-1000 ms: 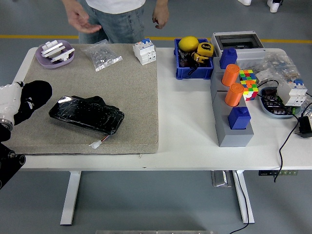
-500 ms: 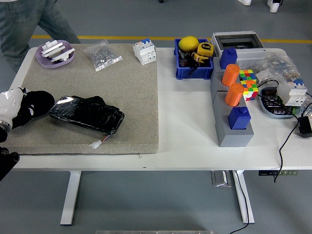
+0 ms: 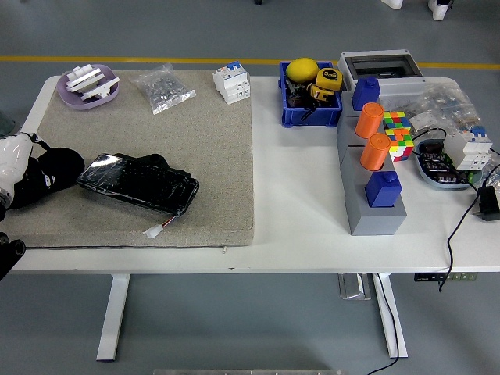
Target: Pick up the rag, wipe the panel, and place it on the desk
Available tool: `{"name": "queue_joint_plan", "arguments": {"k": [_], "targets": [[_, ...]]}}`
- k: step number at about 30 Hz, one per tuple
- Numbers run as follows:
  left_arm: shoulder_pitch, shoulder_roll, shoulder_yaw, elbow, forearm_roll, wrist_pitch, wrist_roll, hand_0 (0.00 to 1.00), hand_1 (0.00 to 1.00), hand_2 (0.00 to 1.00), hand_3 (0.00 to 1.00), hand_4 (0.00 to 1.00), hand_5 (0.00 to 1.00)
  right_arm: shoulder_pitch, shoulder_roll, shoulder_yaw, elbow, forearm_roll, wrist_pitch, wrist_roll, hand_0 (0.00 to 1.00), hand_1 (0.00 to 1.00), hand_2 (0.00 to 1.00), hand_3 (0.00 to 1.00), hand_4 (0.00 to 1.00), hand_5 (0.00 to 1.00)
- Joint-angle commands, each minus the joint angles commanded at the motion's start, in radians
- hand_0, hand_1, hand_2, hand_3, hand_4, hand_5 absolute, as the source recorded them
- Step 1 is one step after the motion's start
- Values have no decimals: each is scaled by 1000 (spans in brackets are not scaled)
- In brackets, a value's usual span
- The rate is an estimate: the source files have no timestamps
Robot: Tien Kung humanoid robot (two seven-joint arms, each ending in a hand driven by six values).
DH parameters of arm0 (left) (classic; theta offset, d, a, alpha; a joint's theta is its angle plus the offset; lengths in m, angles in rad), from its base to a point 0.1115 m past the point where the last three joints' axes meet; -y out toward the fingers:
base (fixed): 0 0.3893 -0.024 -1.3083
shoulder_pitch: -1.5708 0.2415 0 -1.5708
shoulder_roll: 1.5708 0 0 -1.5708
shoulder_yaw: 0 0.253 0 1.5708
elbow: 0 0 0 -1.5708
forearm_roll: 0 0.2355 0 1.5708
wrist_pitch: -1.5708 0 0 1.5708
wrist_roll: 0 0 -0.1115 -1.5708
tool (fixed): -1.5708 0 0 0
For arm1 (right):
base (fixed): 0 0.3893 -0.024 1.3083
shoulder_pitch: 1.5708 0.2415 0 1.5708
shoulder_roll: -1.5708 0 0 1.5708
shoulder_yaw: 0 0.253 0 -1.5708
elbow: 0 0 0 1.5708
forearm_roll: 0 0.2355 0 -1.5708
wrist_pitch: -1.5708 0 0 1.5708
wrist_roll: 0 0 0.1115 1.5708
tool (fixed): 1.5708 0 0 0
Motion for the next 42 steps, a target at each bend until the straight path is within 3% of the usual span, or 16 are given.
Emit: {"name": "queue_joint_plan", "arguments": {"k": [13, 17, 18, 23, 24, 27, 29, 30, 31, 37, 39, 42], "targets": [[40, 49, -54, -120, 20, -51, -20, 726, 786, 786, 695, 965, 337, -3, -1, 1, -3, 3, 0, 0, 776, 551, 692, 644, 998, 538], [69, 67, -93, -184, 26, -65, -30, 726, 786, 786, 695, 965, 337, -3, -1, 5, -3, 1, 1, 1, 776, 551, 692, 644, 998, 538], [81, 73, -110, -207, 22, -67, -34, 704, 765, 767, 675, 881, 220, -3, -1, 7, -4, 2, 0, 1, 777, 549, 692, 643, 998, 536], [135, 76, -195, -323, -52, -58, -62, 704, 765, 767, 675, 881, 220, -5, -1, 6, -5, 4, 1, 1, 777, 549, 692, 643, 998, 536], [146, 68, -216, -345, -80, -56, -75, 623, 719, 699, 628, 832, 201, -5, 0, 6, -6, 4, 0, 1, 777, 548, 692, 643, 998, 534], [167, 41, -268, -386, -195, -54, -120, 623, 719, 699, 628, 832, 201, -5, 3, 7, -6, 3, 0, 2, 777, 548, 692, 643, 998, 534], [184, 9, -312, -404, -280, -70, -173, 623, 719, 699, 628, 832, 201, -4, 6, 11, -7, 1, -2, 2, 777, 548, 692, 643, 998, 534], [191, -8, -331, -408, -325, -82, -198, 587, 693, 638, 605, 748, 153, -4, 7, 11, -7, 1, -2, 3, 777, 548, 692, 642, 998, 533], [195, -21, -346, -410, -364, -94, -214, 587, 693, 638, 605, 748, 153, -5, 8, 11, -8, 1, -3, 3, 777, 548, 692, 642, 998, 533], [236, -164, -492, -441, -607, -255, -309, 592, 683, 625, 605, 733, 128, -9, 8, 6, -6, 4, -2, 1, 777, 549, 692, 641, 998, 532], [247, -192, -502, -459, -692, -293, -322, 592, 683, 625, 605, 733, 128, -11, 6, 3, -6, 6, -2, 0, 777, 549, 692, 641, 998, 532], [255, -214, -509, -486, -815, -314, -335, 600, 667, 620, 608, 720, 97, -12, 3, 1, -6, 9, -1, -1, 777, 547, 692, 640, 998, 531]]}}
